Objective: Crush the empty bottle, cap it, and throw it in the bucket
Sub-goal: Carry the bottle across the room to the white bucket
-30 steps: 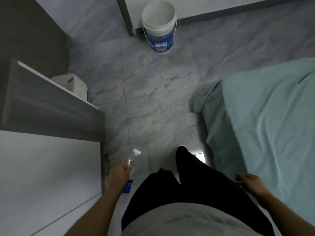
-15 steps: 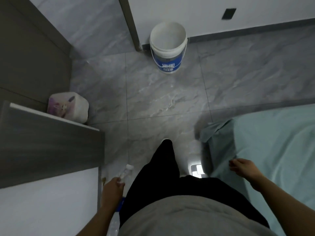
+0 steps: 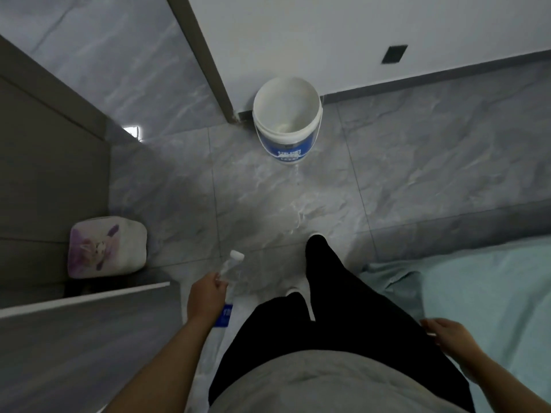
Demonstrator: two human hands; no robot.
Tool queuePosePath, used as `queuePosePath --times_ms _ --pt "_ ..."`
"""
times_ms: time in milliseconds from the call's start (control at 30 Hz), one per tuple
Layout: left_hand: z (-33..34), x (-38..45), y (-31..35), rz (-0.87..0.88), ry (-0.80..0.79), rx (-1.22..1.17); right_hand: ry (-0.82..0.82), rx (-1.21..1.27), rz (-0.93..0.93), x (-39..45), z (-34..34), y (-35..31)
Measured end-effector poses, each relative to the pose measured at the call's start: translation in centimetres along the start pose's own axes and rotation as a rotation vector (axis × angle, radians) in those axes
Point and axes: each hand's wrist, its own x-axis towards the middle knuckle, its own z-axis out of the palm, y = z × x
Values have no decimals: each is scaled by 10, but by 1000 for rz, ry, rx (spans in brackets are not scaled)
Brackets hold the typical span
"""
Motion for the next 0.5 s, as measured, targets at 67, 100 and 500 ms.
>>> queuePosePath --times_ms 67,100,500 --pt "-5 21 22 5 16 7 0 -7 -13 17 -5 -31" --pt "-7 30 31 -4 14 12 1 -5 -22 25 -7 -49" --pt "-27 109 99 -146 5 6 -57 -100 -206 114 -23 -272"
